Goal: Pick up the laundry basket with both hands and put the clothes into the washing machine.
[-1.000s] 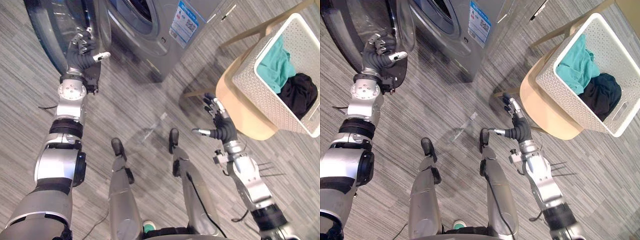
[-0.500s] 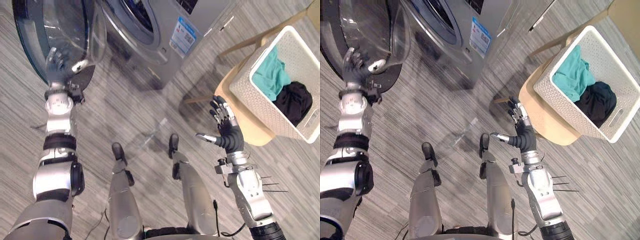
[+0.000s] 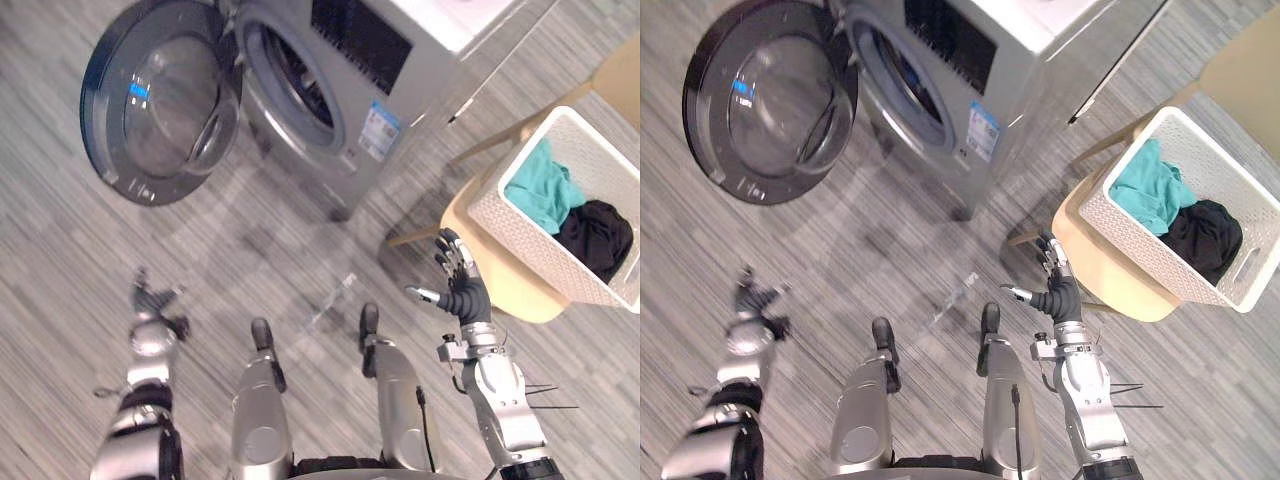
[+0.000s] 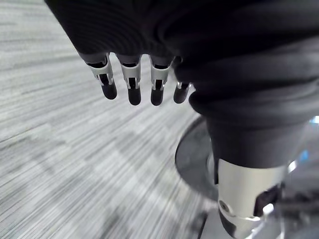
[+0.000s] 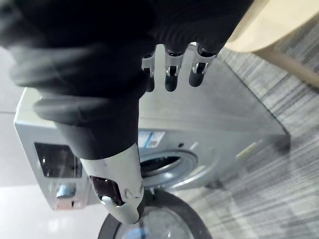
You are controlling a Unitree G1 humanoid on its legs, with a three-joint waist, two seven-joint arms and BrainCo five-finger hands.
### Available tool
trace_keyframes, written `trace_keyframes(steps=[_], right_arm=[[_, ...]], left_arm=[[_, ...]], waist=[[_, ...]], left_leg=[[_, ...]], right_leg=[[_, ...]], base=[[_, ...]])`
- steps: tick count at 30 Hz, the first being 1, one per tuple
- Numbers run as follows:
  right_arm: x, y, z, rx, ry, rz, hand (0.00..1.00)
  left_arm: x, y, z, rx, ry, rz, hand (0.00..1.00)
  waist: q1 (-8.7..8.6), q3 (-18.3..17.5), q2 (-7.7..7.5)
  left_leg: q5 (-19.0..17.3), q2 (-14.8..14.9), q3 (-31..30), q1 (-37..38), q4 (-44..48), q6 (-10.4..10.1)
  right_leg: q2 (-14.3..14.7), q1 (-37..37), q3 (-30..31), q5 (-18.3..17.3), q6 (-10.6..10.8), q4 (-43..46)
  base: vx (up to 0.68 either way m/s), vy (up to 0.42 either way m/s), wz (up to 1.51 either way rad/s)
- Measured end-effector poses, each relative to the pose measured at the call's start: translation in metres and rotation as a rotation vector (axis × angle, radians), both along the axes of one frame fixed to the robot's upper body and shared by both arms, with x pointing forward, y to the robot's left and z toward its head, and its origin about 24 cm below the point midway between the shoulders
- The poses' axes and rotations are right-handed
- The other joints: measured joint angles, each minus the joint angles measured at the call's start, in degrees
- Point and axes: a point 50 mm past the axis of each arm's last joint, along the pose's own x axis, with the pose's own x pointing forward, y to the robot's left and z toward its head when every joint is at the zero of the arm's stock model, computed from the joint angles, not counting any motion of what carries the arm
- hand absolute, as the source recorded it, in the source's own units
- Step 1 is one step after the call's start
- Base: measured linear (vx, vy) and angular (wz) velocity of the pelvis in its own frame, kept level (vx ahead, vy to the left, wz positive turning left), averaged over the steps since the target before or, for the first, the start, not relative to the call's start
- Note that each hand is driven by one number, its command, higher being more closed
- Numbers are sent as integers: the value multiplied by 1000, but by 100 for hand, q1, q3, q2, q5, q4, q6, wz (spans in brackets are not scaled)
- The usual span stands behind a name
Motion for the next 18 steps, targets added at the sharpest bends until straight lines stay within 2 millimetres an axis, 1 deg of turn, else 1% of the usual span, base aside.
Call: trace_keyframes(steps=[1, 2, 3, 4, 5, 6, 7, 8, 9, 11, 12, 13, 14, 15, 16, 17, 18], right_arm=[[3, 1, 0, -9, 1, 1, 0], [8, 3, 1, -13, 3, 5, 0], [12, 6, -1, -12, 13, 4, 0], [12, 8, -4, -11, 24, 1, 0], [11, 12, -10, -20, 52, -6, 0], [10, 14, -13, -32, 61, -6, 0], [10, 15, -13, -42, 63, -8, 0], [9, 14, -14, -71, 65, -21, 0], [9, 14, -15, -98, 68, -36, 0], [8, 13, -16, -131, 72, -45, 0], [6, 13, -18, -155, 76, -60, 0], [5, 12, -18, -168, 77, -67, 0], [5, 13, -18, -177, 75, -68, 0], [6, 14, -17, -186, 70, -64, 0], [7, 13, -16, -202, 66, -71, 0], [5, 10, -20, -224, 80, -86, 0], [4, 8, -22, -229, 91, -92, 0]], left_arm=[[-9, -14, -8, -38, 33, -52, 0], [-17, -29, -16, -79, 68, -110, 0], [-23, -34, -20, -97, 94, -133, 0], [-26, -35, -23, -106, 110, -143, 0], [-36, -39, -30, -120, 160, -164, 0], [-44, -40, -35, -131, 193, -168, 0], [-48, -41, -38, -138, 210, -166, 0], [-54, -45, -43, -159, 246, -166, 0], [-60, -48, -48, -177, 273, -170, 0], [-67, -51, -53, -186, 309, -167, 0], [-73, -52, -56, -195, 337, -164, 0], [-74, -52, -56, -195, 334, -165, 0], [-77, -52, -57, -196, 340, -168, 0], [-78, -53, -57, -201, 345, -174, 0], [-78, -53, -57, -204, 345, -180, 0], [-77, -53, -57, -202, 340, -184, 0], [-76, -54, -57, -201, 338, -187, 0]], waist=[[-29, -78, 51], [-114, -109, 77], [-133, -131, 98], [-133, -163, 100], [-122, -301, 74], [-131, -408, 84], [-143, -454, 124], [-194, -525, 235], [-272, -561, 274], [-277, -589, 284], [-277, -593, 289], [-271, -604, 306], [-225, -630, 334], [-208, -639, 350], [-166, -650, 372], [-136, -652, 373], [-130, -638, 351]], left_leg=[[-129, 86, 209, 93, 102, 22], [-313, 177, 606, 339, 191, 26], [-417, 290, 832, 499, 222, 3], [-477, 343, 975, 614, 227, -23], [-565, 401, 1209, 869, 220, -152], [-617, 452, 1333, 971, 245, -247], [-622, 486, 1408, 1038, 242, -289], [-564, 586, 1475, 1186, 154, -376], [-412, 643, 1484, 1318, 181, -411], [-216, 859, 1348, 1290, 691, -127], [171, 1112, 1059, 1114, 1477, 472], [429, 1184, 840, 998, 1804, 761], [734, 1154, 146, 687, 2425, 785], [456, 1002, -174, 549, 2714, 539], [-48, 604, -661, 272, 3040, 376], [-400, 221, -885, 77, 2985, 338], [-497, 92, -929, 17, 2836, 333]], right_leg=[[-16, 41, 29, -13, 1, -144], [-321, 59, -813, -156, -262, -82], [-546, 73, -1497, -234, -496, 119], [-713, 65, -1980, -301, -706, 307], [-1103, 87, -2909, -443, -875, 728], [-1164, 90, -3095, -366, -742, 825], [-1093, 75, -3056, -398, -584, 870], [-961, 35, -2955, -534, -544, 1033], [-887, -2, -2896, -738, -559, 1219], [-741, 56, -2790, -897, -603, 1296], [-553, 270, -2657, -974, -672, 1185], [-440, 392, -2567, -991, -703, 1077], [-293, 612, -2337, -1002, -768, 834], [-237, 685, -2223, -1038, -836, 744], [-173, 793, -1960, -1036, -856, 602], [-118, 990, -1783, -1030, -860, 427], [-103, 1102, -1753, -1024, -851, 351]], base=[[36, 123, -130], [27, 102, -140], [26, 49, -124], [93, -4, -110], [128, -32, -98], [160, -63, -90], [216, -135, -64], [290, -187, -54], [301, -222, -60], [237, -248, -58], [256, -283, -62], [304, -274, -88], [212, -103, -79], [255, -50, -110], [267, 11, -107], [276, 16, -95], [425, 68, -79]])
